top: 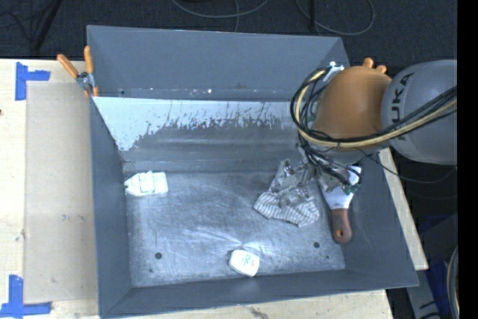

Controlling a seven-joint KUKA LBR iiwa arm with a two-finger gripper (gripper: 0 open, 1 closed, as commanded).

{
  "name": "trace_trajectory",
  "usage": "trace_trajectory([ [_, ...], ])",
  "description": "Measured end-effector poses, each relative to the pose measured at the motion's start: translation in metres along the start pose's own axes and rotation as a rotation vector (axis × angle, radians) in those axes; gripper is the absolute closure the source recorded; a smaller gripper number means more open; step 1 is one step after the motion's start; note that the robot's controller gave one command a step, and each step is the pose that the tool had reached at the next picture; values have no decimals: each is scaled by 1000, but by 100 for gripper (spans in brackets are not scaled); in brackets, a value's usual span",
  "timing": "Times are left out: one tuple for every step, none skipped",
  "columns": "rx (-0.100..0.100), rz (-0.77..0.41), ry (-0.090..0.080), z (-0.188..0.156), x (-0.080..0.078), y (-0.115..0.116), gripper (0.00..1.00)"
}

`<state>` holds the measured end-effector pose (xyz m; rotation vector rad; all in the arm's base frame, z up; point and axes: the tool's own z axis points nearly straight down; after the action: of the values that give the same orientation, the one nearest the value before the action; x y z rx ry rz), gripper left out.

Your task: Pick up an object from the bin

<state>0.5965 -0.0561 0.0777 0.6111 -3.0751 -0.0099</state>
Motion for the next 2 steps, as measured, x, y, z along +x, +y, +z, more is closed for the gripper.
trace_trajectory([
  [1,0,0,-3,1,0,100],
  [6,-1,-6,-13,1,0,100],
])
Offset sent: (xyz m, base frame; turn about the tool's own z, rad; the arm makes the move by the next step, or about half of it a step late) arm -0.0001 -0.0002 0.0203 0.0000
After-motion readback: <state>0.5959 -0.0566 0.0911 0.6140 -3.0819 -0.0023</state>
